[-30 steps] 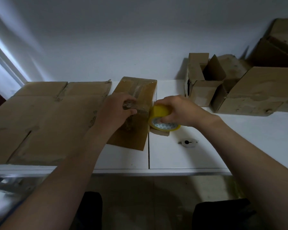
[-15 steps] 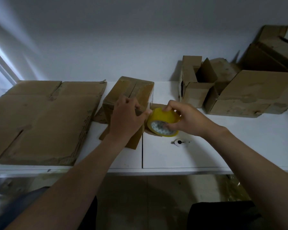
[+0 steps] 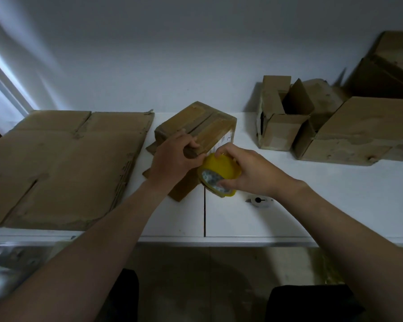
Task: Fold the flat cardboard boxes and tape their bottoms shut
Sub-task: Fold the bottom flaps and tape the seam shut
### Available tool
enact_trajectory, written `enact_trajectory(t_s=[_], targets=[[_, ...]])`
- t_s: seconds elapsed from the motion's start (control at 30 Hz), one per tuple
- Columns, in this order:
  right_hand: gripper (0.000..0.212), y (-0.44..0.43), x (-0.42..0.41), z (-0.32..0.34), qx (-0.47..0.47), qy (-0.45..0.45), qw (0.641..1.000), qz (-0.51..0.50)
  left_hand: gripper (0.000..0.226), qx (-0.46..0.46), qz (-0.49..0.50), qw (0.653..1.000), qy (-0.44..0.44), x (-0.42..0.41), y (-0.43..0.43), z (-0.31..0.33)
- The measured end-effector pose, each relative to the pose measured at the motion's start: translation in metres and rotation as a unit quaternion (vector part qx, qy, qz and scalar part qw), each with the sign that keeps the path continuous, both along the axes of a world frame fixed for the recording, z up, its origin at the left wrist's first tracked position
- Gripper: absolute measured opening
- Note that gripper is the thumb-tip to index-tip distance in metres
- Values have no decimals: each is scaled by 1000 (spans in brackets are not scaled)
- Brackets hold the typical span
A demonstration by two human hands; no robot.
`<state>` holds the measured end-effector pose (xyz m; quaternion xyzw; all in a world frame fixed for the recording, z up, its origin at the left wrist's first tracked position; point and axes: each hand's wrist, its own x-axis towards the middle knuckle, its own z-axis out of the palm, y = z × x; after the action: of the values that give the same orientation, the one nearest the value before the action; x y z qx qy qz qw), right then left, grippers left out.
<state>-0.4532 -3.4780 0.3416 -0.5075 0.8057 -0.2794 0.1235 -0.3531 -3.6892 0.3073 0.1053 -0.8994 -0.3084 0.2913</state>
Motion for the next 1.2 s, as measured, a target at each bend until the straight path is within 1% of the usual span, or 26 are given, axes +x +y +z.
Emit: enact_trajectory(t_s=[0.13,0.3,0.47,0.53,0.6,0.67,0.7,0.77,0.8,0.83,0.87,0.9,0.93,0.97,1.0,1.03,1.1,1.17,1.2], targets=[[47,-9,7,-2,-5,36,999,-4,44,34,-47,998,-23,-3,-23,-1],[48,-15,22,-3,0,68,998,-12,46,51,-75,996,-26,-4,-33,1],[53,-16,36,-8,13,13,1000,-21,35,68,-85,994,-11,-5,-37,-3],[57,-16,37,-7,18,1,999,-26,32,78,-93,992,-23,-3,-37,1],[60,-15,36,-4,25,-7,999,-35,30,68,-98,991,-55,0,-39,7],[59,-12,34,-3,33,-11,999,-32,31,31,-83,992,-89,5,-41,13],[57,-11,34,-2,38,-11,999,-26,34,-5,-64,993,-98,9,-40,15],[50,-10,30,-2,42,-5,999,-21,47,-73,24,991,-111,22,-27,17],[43,-9,28,-3,35,2,999,-22,53,-65,82,988,-115,32,-15,16],[34,-8,27,-2,22,14,999,-21,54,-18,131,984,-121,42,-2,14],[26,-7,25,-2,7,34,999,-21,50,71,160,975,-135,50,13,12],[23,-6,24,-1,-3,52,998,-20,46,185,161,957,-155,56,27,14],[25,-4,22,0,-4,62,998,-16,44,293,142,930,-171,58,37,13],[32,-2,20,1,2,61,998,-4,46,374,117,903,-177,57,46,13],[39,1,17,1,6,58,998,18,49,423,95,884,-177,53,52,11],[44,6,15,0,5,57,998,39,53,447,80,874,-174,50,58,10],[42,19,7,-3,-9,55,998,41,60,467,76,866,-160,41,71,3],[32,37,-3,-6,4,52,998,-26,64,487,94,857,-137,35,83,-3],[28,46,-8,-9,37,57,995,-67,64,499,103,852,-121,31,88,-3]])
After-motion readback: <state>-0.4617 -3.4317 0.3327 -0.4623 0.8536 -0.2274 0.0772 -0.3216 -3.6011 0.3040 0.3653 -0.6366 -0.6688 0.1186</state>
